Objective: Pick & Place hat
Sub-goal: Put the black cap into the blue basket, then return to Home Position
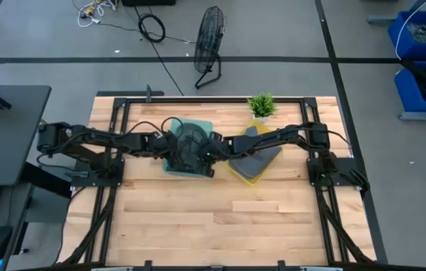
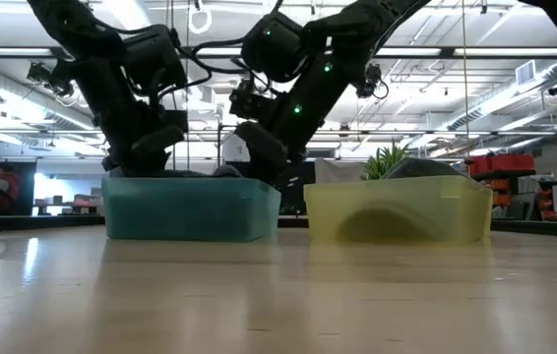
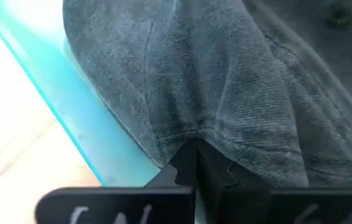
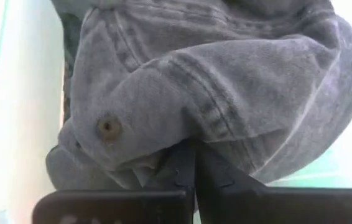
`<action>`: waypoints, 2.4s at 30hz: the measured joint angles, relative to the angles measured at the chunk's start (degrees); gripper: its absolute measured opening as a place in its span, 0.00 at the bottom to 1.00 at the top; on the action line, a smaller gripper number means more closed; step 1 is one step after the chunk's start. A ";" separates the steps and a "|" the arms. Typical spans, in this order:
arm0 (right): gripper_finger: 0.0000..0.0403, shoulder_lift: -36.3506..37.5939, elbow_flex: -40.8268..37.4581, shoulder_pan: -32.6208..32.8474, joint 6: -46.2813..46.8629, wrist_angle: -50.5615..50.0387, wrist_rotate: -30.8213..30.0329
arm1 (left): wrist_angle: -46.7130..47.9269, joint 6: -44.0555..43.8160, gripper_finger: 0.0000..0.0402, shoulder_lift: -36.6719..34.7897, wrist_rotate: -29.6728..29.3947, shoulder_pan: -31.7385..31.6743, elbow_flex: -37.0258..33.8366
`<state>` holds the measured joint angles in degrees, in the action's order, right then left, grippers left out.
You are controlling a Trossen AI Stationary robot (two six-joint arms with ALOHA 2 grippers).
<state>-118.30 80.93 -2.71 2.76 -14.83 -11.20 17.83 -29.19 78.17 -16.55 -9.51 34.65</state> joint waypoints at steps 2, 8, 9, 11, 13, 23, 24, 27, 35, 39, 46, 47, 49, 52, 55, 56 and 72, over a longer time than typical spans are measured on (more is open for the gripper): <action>0.00 -0.08 0.04 -0.27 -1.22 -0.31 0.82 | 1.72 0.29 0.01 -1.25 0.11 -1.17 -0.04; 0.01 4.04 -0.02 0.33 -2.99 -5.29 1.34 | 8.37 0.37 0.01 -6.14 -0.48 -2.30 -0.24; 0.01 5.30 -0.03 0.59 -3.67 -6.83 1.39 | 9.17 0.49 0.01 -7.55 -0.71 -1.99 -0.28; 0.01 7.98 -0.06 0.92 -4.18 -10.21 1.59 | 9.66 0.55 0.02 -11.01 -1.02 -1.00 -0.39; 0.01 10.96 -0.14 1.28 -4.34 -13.49 1.66 | 9.55 0.53 0.02 -14.51 -1.02 0.15 -0.35; 0.01 30.24 -0.12 3.62 -3.07 -28.58 -6.64 | 10.81 1.75 0.02 -33.96 -2.38 7.30 -0.19; 0.01 32.27 -0.12 4.01 -2.50 -30.19 -7.62 | 10.87 2.70 0.02 -35.77 -3.29 8.05 -0.17; 0.01 38.06 -0.12 5.07 -1.22 -33.69 -8.84 | 10.22 5.83 0.02 -41.13 -6.93 10.37 -0.17; 0.01 55.27 -8.94 8.21 3.80 -32.56 -9.68 | 10.19 14.80 0.02 -54.06 -20.21 15.04 -0.39; 0.01 66.23 -22.40 9.29 6.38 -26.12 -13.03 | 10.54 18.28 0.02 -56.56 -20.42 15.91 -0.48; 0.00 83.99 -42.29 9.34 5.94 -13.27 -13.86 | 7.78 21.54 0.02 -56.91 -20.51 15.92 -0.50; 0.00 86.67 -43.98 9.34 5.99 -13.11 -13.88 | 7.14 22.29 0.02 -57.08 -20.55 15.92 -0.50; 0.00 91.90 -46.78 9.37 6.42 -11.76 -13.89 | 6.44 22.24 0.02 -57.72 -20.53 15.92 -0.50; 0.00 99.31 -51.14 9.37 7.04 -10.57 -13.90 | 3.11 21.15 0.02 -57.85 -20.58 15.90 -2.52; 0.00 106.20 -55.85 9.37 6.49 -8.94 -13.90 | -5.17 23.55 0.02 -58.05 -20.49 15.92 -8.49; 0.00 108.40 -57.50 9.37 6.42 -7.89 -13.91 | -8.58 24.20 0.02 -58.07 -20.47 15.92 -10.52; 0.00 117.90 -73.05 9.32 4.78 8.86 -13.41 | -50.84 34.54 0.02 -58.44 -9.70 15.68 -34.12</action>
<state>-0.40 7.88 6.61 7.54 -5.98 -24.61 -33.01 5.34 19.73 -26.25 6.17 0.54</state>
